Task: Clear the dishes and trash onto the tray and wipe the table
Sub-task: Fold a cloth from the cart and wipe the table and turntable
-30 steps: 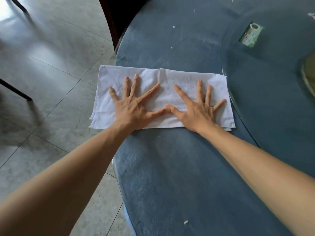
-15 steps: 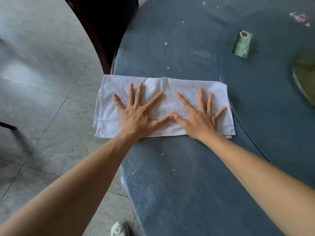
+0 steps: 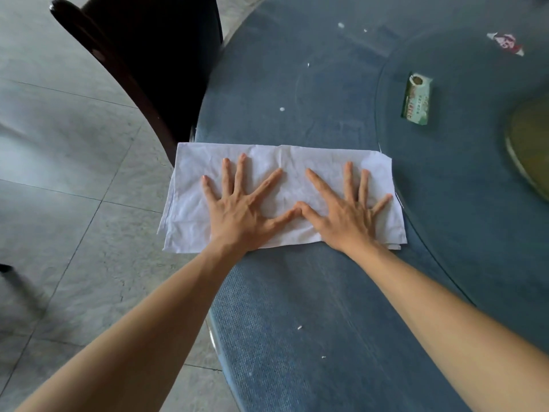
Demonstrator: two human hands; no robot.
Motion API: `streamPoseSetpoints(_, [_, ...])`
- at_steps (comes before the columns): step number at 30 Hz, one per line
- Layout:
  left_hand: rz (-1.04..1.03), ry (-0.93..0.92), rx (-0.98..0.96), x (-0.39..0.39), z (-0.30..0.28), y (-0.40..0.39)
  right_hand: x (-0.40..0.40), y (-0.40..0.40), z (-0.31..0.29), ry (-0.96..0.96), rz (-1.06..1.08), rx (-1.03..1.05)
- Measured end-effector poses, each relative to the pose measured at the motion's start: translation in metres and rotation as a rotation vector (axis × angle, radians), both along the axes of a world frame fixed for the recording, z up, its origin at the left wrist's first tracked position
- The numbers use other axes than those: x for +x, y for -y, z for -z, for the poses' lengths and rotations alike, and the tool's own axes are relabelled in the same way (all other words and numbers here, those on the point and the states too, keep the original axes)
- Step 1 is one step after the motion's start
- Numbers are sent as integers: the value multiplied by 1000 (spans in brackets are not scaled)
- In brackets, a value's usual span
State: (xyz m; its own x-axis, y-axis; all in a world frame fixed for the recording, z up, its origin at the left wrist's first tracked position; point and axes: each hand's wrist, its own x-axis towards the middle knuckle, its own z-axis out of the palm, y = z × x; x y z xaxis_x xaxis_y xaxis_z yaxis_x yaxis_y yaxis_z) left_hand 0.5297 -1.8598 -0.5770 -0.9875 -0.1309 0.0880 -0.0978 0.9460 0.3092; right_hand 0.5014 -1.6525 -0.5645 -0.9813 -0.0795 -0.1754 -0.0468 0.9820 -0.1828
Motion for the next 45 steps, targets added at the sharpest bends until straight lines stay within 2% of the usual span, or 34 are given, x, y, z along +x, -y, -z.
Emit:
streamPoseSetpoints(6, [8,17,-22,-3,1,1,-5,1,2,-8,13,5])
streamPoseSetpoints(11, [81,238,-58,-6,-17,9,-12,-1,-16,66,-44,26])
streamPoseSetpoints(14, [6,134,125,-26,-36,23,-44,-7,-37,-129,-69,-58])
streamPoseSetpoints(16, [-37,66,185,-44,-44,31,-66,-16,-44,-129,-76,-65])
streamPoseSetpoints(19, [-60,225,127,-67,-52,41,-83,-34,-47,71,-85,-42])
streamPoseSetpoints(21, [-67,317,72,-78,-58,46,-89,-43,-48,72,-100,-61])
streamPoseSetpoints(23, [-61,328,-5,-80,-64,49,-93,-49,-49,37,-74,-147])
streamPoseSetpoints(27, [-80,207,-88,-60,-86,51,-82,-55,-61,-64,-88,-269])
streamPoseSetpoints(30, [-119,68,-40,-29,-115,52,-56,-63,-81,-162,-87,-346])
streamPoseSetpoints(39, [15,-151,82,112,-221,37,72,-113,-164,-272,-159,-584])
streamPoseSetpoints(45, [51,-294,135,226,-278,-4,172,-151,-219,-412,-201,-556])
